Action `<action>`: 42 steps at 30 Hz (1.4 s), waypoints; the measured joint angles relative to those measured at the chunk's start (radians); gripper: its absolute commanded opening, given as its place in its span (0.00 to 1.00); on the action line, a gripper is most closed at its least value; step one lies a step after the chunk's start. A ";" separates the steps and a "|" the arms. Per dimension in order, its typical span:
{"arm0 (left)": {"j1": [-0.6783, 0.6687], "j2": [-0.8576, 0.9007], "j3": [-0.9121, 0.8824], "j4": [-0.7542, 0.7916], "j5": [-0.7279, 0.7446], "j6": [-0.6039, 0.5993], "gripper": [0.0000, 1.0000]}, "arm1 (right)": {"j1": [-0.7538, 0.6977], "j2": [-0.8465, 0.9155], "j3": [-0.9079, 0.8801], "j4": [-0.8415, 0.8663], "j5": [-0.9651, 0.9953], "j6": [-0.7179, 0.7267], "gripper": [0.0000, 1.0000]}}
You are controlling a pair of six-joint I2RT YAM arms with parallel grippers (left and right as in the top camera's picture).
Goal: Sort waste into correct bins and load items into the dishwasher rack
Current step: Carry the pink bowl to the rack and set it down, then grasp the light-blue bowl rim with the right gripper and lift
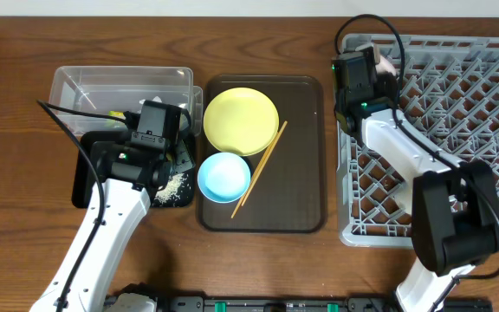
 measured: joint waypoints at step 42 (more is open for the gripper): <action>0.252 0.000 0.000 -0.093 -0.005 0.000 0.69 | 0.393 0.004 -0.005 -0.262 -1.081 0.325 0.45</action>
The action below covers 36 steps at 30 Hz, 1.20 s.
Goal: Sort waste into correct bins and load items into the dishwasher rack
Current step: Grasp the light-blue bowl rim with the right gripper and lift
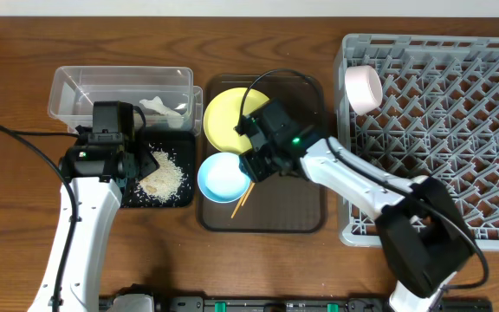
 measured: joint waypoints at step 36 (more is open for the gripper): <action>0.000 0.000 0.000 0.002 0.009 0.000 0.69 | -0.138 -0.232 0.000 -0.081 0.281 0.064 0.01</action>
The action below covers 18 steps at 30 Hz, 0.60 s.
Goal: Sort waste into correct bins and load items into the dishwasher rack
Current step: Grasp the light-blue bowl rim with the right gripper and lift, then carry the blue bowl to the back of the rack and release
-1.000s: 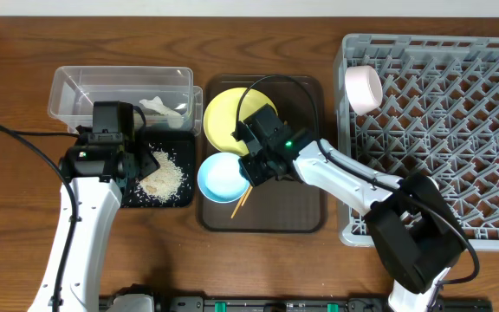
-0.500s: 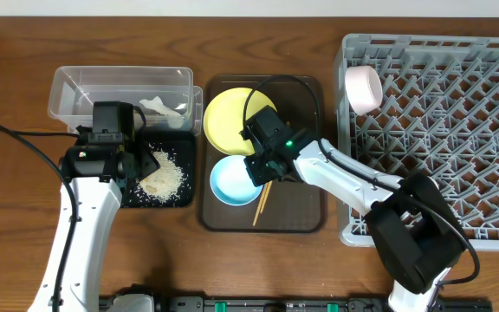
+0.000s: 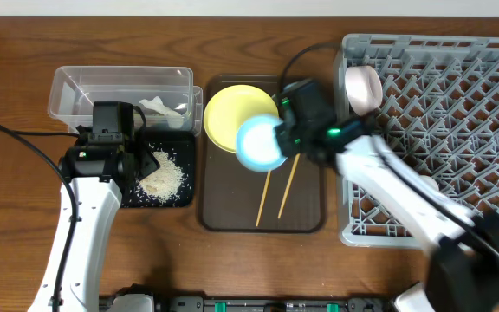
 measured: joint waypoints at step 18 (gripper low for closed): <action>0.000 0.000 0.000 0.015 0.000 0.000 0.69 | -0.402 -0.160 -0.002 0.499 0.712 -0.488 0.01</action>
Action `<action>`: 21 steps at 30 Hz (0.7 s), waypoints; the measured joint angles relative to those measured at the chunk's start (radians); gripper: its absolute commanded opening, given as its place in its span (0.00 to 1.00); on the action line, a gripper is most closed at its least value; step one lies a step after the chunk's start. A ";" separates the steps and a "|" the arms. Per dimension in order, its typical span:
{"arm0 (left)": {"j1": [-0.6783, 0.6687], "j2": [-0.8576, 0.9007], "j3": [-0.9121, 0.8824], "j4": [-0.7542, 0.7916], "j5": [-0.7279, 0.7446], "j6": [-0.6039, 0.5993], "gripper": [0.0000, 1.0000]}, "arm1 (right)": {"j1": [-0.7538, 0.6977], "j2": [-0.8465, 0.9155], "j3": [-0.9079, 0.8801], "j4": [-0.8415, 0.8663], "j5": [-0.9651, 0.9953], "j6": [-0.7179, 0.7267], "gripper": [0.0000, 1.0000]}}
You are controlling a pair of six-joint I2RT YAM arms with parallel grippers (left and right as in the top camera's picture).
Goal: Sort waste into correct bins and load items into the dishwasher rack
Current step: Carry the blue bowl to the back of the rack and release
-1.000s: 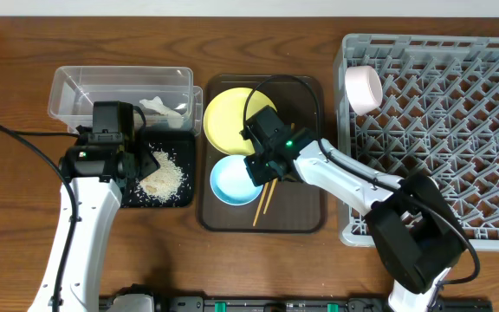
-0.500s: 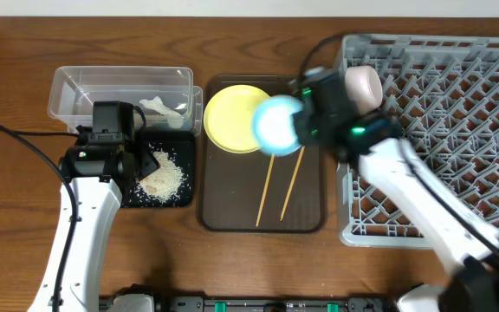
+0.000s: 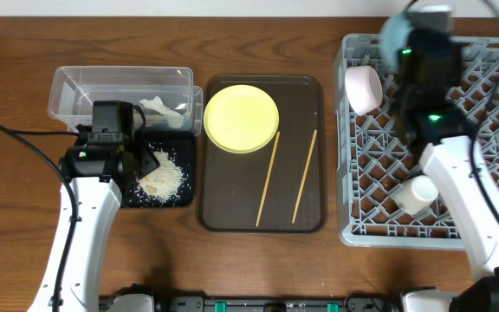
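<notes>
My right gripper [image 3: 403, 36] hovers over the far left part of the grey dishwasher rack [image 3: 492, 221], shut on the blue bowl [image 3: 393, 33], which shows blurred and mostly hidden behind the wrist. A pink cup [image 3: 364, 88] lies on its side in the rack's left edge, and a white cup [image 3: 417, 193] sits lower in it. The yellow plate [image 3: 242, 119] and two chopsticks [image 3: 267, 178] rest on the brown tray [image 3: 232, 217]. My left gripper [image 3: 142, 161] hangs over the black bin [image 3: 180, 198]; its jaws are hidden under the wrist.
The black bin holds scattered rice [image 3: 163, 176]. Behind it stands a clear plastic bin [image 3: 76, 91] with a crumpled white napkin [image 3: 163, 107]. The second chopstick [image 3: 305, 173] lies near the tray's right side.
My right gripper has moved with the blue bowl from above the tray's right side to over the rack's far left part. The left arm has not moved.
At first my right gripper was at the rack's far left with the pink cup and my left was over the bins. Then the cup lay in the rack and the right gripper was at the blue bowl on the tray. It then held the bowl above the tray, now over the rack.
</notes>
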 measured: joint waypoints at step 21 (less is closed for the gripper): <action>0.000 0.000 0.000 0.005 0.000 0.000 0.69 | -0.151 0.362 0.001 0.402 0.163 -0.357 0.01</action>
